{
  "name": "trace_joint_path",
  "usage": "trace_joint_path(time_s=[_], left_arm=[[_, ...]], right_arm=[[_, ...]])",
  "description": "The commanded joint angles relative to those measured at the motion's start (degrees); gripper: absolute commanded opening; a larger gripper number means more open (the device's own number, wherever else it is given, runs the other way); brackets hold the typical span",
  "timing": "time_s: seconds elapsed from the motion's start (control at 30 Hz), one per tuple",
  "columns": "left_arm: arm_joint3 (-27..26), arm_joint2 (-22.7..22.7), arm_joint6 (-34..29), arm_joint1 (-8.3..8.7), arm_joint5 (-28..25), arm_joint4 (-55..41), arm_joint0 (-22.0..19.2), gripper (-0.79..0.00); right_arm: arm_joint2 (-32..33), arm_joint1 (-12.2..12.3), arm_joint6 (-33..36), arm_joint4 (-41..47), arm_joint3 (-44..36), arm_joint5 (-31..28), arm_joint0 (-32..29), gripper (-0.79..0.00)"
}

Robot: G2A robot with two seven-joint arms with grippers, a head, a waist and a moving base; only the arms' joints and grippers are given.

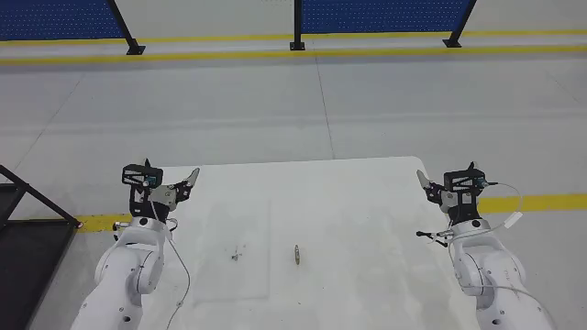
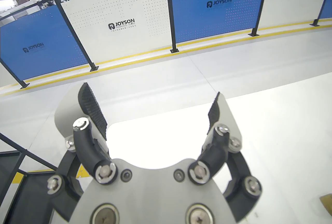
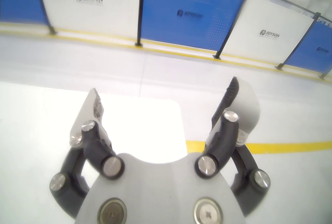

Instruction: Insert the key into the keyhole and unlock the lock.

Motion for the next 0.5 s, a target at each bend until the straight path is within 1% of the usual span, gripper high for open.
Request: trace_joint_path(time_s=[0.0, 0.07, 0.1, 0.17, 0.23, 0.3, 0.37, 0.4, 0.47], left_arm=[[-1.07, -0.41, -0.32, 0.16, -2.47, 0.99, 1.89, 0.000], [-2.45, -0.39, -0.70, 0.31, -5.11, 2.14, 4.60, 0.000], [-3.53, -0.43, -1.11, 0.44, -7.42, 2.52, 6.33, 0.000], [-6.11, -0.83, -2.41, 0.69, -10.39, 4.38, 10.49, 0.000], [-8.19, -0.50, -2.89, 0.85, -13.19, 5.66, 13.54, 0.000], [-10.42, -0.26, -5.14, 1.00, -15.99, 6.00, 16.48, 0.000], [-12.30, 1.00, -7.70, 1.13, -18.90, 6.89, 18.58, 0.000], [-12.94, 1.30, -9.54, 1.16, -19.35, 6.81, 19.05, 0.000], [-14.12, 2.79, -13.89, 1.06, -17.96, 7.99, 19.23, 0.000]], right_arm=[[0.00, 0.00, 0.00, 0.00, 0.00, 0.00, 0.00, 0.000], [0.00, 0.00, 0.00, 0.00, 0.00, 0.00, 0.00, 0.000], [0.00, 0.00, 0.00, 0.00, 0.00, 0.00, 0.00, 0.000], [0.00, 0.00, 0.00, 0.00, 0.00, 0.00, 0.00, 0.000], [0.00, 0.00, 0.00, 0.00, 0.00, 0.00, 0.00, 0.000], [0.00, 0.00, 0.00, 0.00, 0.00, 0.00, 0.00, 0.000], [0.00, 0.00, 0.00, 0.00, 0.00, 0.00, 0.00, 0.000], [0.00, 0.00, 0.00, 0.00, 0.00, 0.00, 0.00, 0.000], [0.00, 0.00, 0.00, 0.00, 0.00, 0.00, 0.00, 0.000]])
